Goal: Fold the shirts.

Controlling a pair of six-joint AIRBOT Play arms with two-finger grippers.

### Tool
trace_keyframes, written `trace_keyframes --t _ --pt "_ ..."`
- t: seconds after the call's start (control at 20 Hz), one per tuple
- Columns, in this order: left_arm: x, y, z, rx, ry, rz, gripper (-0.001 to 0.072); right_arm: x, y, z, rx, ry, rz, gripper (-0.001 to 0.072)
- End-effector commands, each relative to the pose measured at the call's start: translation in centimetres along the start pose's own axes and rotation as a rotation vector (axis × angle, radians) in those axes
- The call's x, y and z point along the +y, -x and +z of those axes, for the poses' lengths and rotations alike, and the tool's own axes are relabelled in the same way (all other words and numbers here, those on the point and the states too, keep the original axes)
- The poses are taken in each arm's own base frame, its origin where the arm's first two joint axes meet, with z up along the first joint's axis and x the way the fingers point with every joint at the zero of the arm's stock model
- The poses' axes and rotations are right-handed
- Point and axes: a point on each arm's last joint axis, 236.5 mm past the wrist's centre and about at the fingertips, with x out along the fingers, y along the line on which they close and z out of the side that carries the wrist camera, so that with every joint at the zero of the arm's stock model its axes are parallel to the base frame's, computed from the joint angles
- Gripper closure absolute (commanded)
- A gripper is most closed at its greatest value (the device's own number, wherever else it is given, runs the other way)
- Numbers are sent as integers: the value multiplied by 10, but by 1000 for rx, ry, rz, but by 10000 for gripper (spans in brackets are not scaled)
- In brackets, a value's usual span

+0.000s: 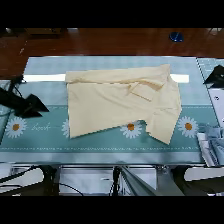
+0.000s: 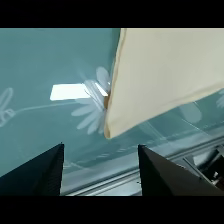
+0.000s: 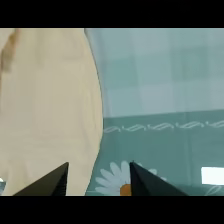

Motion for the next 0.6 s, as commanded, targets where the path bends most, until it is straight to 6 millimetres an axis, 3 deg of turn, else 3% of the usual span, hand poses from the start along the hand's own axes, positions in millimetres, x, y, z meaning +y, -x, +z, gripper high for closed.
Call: trace_keyframes --t 0.0,0.15,0.25,0.55 --pt "-2 -61 -49 99 102 -117 160 0 -41 -46 156 -44 97 235" --pt "4 -93 -63 117 160 -88 160 11 -61 -55 174 -53 166 235" --pt "2 -105 -63 113 145 -55 160 11 -66 -54 165 -55 175 236" --pt "-8 -130 -29 -26 162 48 161 12 -61 -43 105 -49 168 236"
